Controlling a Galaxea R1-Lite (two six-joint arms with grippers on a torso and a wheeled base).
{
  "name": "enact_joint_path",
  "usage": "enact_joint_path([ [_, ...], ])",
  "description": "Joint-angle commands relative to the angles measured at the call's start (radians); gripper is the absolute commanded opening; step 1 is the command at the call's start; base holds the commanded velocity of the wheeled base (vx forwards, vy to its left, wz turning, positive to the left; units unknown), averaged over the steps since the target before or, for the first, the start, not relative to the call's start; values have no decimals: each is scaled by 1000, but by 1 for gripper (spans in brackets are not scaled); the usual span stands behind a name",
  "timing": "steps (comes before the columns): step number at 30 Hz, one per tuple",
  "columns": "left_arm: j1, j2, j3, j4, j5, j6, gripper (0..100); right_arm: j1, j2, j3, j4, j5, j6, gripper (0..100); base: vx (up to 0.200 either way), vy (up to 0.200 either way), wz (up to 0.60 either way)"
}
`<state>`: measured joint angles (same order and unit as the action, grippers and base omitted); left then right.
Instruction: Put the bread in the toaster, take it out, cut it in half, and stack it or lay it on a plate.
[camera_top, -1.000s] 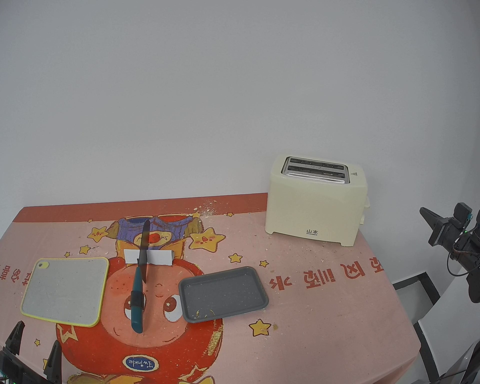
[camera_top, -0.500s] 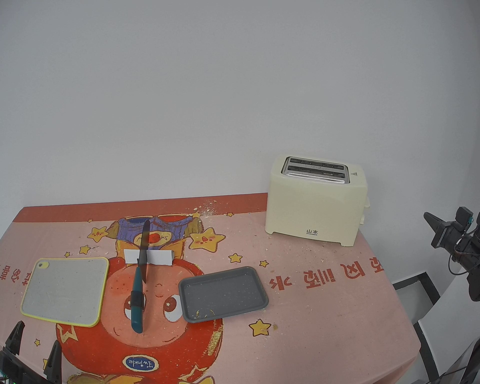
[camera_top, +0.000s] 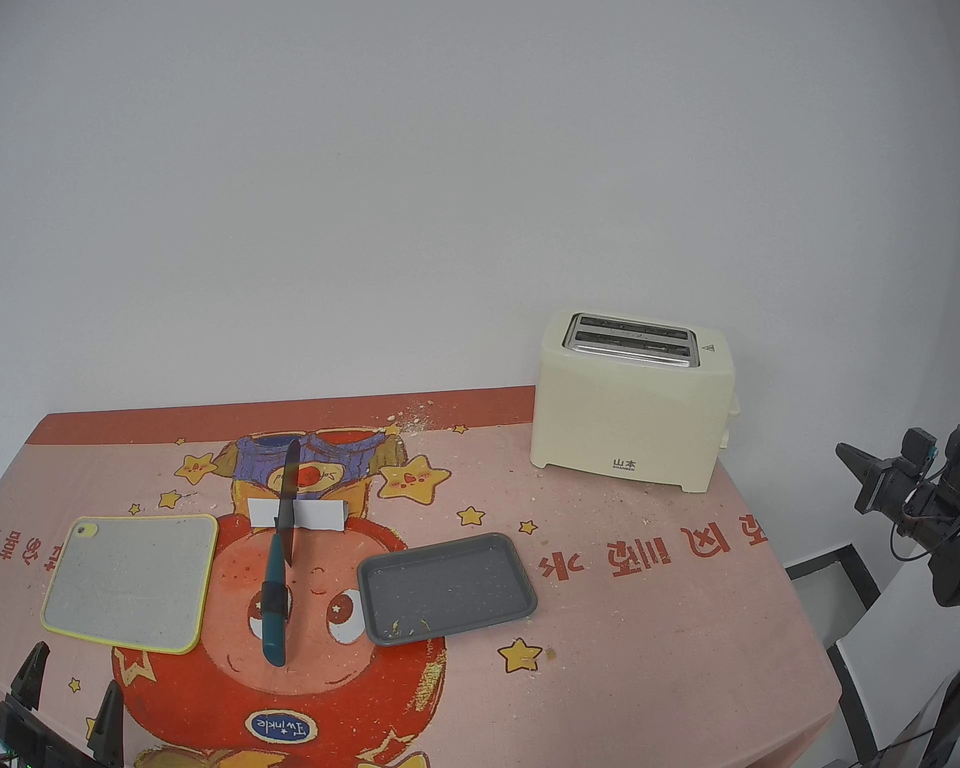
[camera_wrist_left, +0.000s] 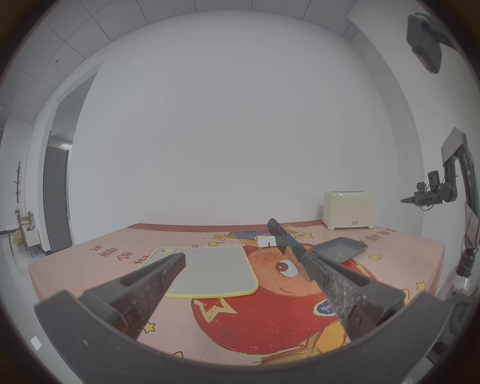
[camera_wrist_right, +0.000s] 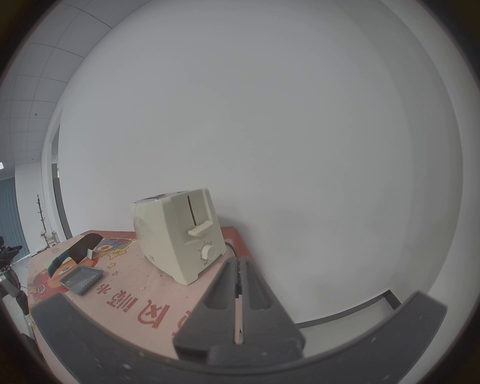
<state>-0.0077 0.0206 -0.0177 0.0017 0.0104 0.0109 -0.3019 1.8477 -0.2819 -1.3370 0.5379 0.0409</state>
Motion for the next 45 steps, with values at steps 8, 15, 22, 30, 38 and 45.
enact_joint_path([
  [8, 0, 1, 18, 0, 0, 0, 100, 99, 157, -69, 9, 17, -50, 0, 0, 0, 0],
  [15, 0, 1, 18, 0, 0, 0, 100, 214, 193, -102, 9, 16, -47, 0, 0, 0, 0],
  [22, 0, 1, 18, 0, 0, 0, 100, 242, 252, -134, -8, 13, -50, 0, 0, 0, 0],
  [30, 0, 1, 18, 0, 0, 0, 100, 242, 260, -191, -8, 13, -47, 0, 0, 0, 0],
  [38, 0, 1, 18, 0, 0, 0, 100, 265, 289, -258, 2, -6, -44, 0, 0, 0, 0],
  [45, 0, 1, 18, 0, 0, 0, 100, 284, 332, -319, 7, -24, -42, 0, 0, 0, 0],
])
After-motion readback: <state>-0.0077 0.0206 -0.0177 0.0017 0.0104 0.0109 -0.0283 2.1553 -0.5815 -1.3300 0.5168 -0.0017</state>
